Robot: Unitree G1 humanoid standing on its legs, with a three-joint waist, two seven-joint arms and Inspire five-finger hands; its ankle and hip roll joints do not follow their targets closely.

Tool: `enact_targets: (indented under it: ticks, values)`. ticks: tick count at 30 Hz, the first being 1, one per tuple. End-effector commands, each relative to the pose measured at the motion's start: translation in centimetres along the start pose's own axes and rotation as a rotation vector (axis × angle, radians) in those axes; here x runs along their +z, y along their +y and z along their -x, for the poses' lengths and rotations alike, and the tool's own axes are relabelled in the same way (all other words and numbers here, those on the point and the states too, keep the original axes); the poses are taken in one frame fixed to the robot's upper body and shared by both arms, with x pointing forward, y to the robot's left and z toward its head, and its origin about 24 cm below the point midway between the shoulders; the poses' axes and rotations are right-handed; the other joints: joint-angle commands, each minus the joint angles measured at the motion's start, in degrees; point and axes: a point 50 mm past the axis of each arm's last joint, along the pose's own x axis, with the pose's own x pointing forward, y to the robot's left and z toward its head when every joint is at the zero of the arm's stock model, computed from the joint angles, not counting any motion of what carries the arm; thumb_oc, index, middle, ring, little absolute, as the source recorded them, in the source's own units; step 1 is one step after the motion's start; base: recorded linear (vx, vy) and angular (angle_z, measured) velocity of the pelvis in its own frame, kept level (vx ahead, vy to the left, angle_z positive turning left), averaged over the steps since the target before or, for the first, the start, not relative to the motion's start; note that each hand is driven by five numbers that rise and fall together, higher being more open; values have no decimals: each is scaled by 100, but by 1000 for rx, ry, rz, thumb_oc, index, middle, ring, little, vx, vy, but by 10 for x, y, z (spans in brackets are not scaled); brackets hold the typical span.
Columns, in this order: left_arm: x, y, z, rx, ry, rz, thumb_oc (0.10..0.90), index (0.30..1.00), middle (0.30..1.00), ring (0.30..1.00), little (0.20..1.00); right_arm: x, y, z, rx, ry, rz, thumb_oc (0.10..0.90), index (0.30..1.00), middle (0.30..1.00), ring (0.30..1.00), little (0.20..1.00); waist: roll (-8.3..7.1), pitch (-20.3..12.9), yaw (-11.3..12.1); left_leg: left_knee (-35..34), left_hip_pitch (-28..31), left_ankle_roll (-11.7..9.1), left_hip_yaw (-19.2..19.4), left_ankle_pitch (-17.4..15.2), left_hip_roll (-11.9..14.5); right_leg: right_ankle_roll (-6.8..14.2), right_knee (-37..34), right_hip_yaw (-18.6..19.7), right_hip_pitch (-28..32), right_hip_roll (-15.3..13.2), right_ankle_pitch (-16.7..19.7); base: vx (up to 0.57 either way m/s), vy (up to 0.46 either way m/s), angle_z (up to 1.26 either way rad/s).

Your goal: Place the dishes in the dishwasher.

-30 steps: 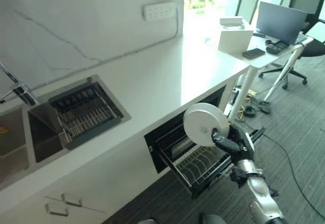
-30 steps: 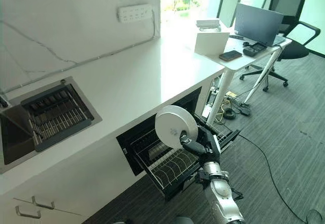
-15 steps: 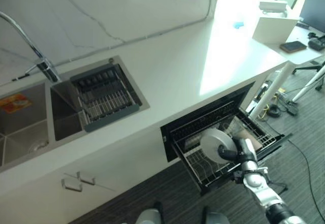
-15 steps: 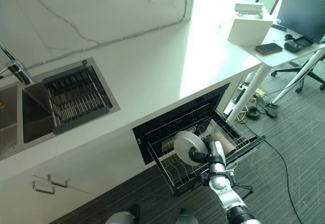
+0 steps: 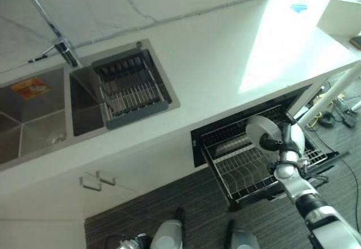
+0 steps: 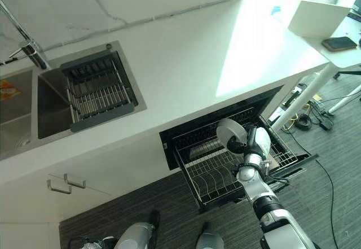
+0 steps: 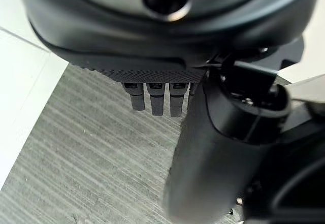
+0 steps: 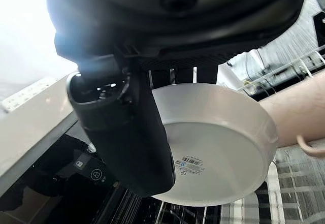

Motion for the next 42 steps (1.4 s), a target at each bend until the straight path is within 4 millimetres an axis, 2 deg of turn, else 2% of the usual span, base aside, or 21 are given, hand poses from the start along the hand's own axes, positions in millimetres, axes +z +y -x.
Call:
enact_targets:
  ticks: [1, 6, 7, 13, 14, 18, 28, 29, 30, 34, 37, 42]
  values:
    - [-3, -3, 0, -27, 0, 2, 800, 900, 900, 900, 900, 51, -47, -32, -246, -230, -11, 400, 300, 300, 300, 300, -43, -150, 28, 552, 170, 121, -74, -1172, -109, 46, 5, 207, -321, 92, -142, -31, 51, -4]
    - [17, 5, 1, -2, -67, -6, 800, 900, 900, 900, 900, 68, -65, -43, -372, -291, -9, 400, 300, 300, 300, 300, 48, 261, 25, 552, -124, 150, -126, -1055, -154, 35, 5, 222, -592, 56, -54, -147, 15, 3]
    - [26, 10, 2, 11, -97, -7, 800, 900, 900, 900, 900, 75, -72, -47, -415, -309, -21, 400, 300, 300, 300, 300, 77, 419, 23, 552, -247, 169, -149, -1022, -169, 38, 5, 231, -709, 55, -18, -183, 2, 9]
    - [53, 18, 6, 47, -180, -15, 800, 900, 900, 900, 900, 98, -84, -56, -476, -371, -38, 400, 300, 300, 300, 300, 111, 807, 3, 552, -615, 224, -176, -916, -216, 24, 5, 290, -1106, 65, 117, -130, 12, 5]
    - [59, 20, 7, 56, -203, -11, 800, 900, 900, 900, 900, 105, -83, -57, -477, -395, -37, 400, 300, 300, 300, 300, 108, 906, -8, 552, -690, 241, -165, -876, -235, 17, 5, 317, -1199, 75, 161, -75, 18, -3]
    - [69, 24, 10, 70, -234, -1, 800, 900, 900, 900, 900, 112, -79, -57, -454, -412, -32, 400, 300, 300, 300, 300, 100, 1028, -25, 552, -826, 262, -133, -820, -237, 8, 5, 341, -1352, 73, 218, -63, 11, -9]
    - [74, 25, 11, 80, -244, 8, 800, 900, 900, 900, 900, 102, -57, -51, -330, -410, 50, 400, 300, 300, 300, 300, 87, 1029, -101, 552, -861, 239, -18, -805, -189, -3, 5, 305, -1405, 81, 222, -5, 4, -2]
    - [74, 24, 11, 79, -242, 7, 800, 900, 900, 900, 900, 99, -53, -50, -302, -396, 69, 698, 747, 747, 747, 747, 94, 1029, -103, 552, -844, 234, -8, -824, -175, -2, 5, 295, -1385, 87, 207, 0, 0, 0]
    - [75, 24, 11, 79, -241, 6, 800, 900, 900, 900, 900, 93, -48, -51, -238, -355, 85, 800, 900, 900, 900, 900, 93, 1029, -107, 552, -850, 231, -2, -827, -171, -1, 5, 287, -1389, 82, 203, 0, 0, 0]
    - [75, 28, 12, 88, -243, 11, 800, 900, 900, 900, 900, 87, -22, -46, 77, -374, 201, 800, 900, 900, 900, 900, 64, 1029, -102, 552, -896, 220, 21, -822, -146, -1, 5, 256, -1425, 71, 197, -7, -17, 1]
    - [77, 41, 16, 107, -237, -16, 800, 900, 900, 900, 900, 82, 4, -36, 507, -326, 175, 800, 900, 900, 900, 900, -21, 1029, -45, 552, -911, 186, 41, -768, -114, 9, 5, 149, -1410, 21, 216, -6, -79, 2]
    - [76, 46, 18, 111, -233, -29, 800, 900, 900, 900, 900, 73, 13, -32, 717, -258, 187, 800, 900, 900, 900, 900, -66, 1029, 28, 552, -877, 165, 45, -754, -80, 20, 5, 66, -1356, -6, 210, 7, -46, 4]
